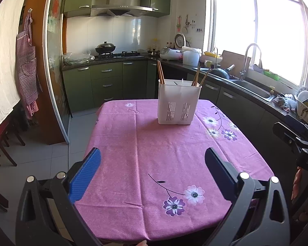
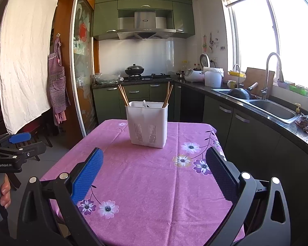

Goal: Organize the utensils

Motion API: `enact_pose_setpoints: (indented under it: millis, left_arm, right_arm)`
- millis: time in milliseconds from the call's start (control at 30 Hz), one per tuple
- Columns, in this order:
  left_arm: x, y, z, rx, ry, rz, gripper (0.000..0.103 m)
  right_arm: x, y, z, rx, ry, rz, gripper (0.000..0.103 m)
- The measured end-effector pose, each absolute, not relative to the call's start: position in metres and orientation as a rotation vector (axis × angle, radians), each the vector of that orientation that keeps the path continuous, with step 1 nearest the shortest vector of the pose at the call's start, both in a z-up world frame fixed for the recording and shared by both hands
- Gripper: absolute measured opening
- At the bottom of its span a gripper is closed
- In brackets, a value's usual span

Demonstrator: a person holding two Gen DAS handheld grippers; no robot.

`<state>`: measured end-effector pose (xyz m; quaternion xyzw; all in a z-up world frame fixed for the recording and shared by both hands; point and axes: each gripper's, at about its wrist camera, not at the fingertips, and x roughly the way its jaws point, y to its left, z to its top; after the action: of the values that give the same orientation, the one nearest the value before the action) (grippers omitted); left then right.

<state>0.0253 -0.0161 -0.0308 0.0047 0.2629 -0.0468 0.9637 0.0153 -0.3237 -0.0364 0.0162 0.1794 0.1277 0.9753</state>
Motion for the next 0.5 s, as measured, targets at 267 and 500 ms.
enact_pose_setpoints:
  millis: [267, 500]
  left_arm:
    - [0.0251, -0.0141, -0.0305, 0.008, 0.535, -0.09, 0.096]
    - [0.0249, -0.0124, -0.0307, 0.002, 0.539, -0.089, 0.096]
  right_arm:
    - [0.0167, -0.3214, -0.0375, 0.03, 0.365, 0.264, 0.098]
    - [0.0165, -0.3199, -0.039, 0.028, 0.368, 0.267, 0.098]
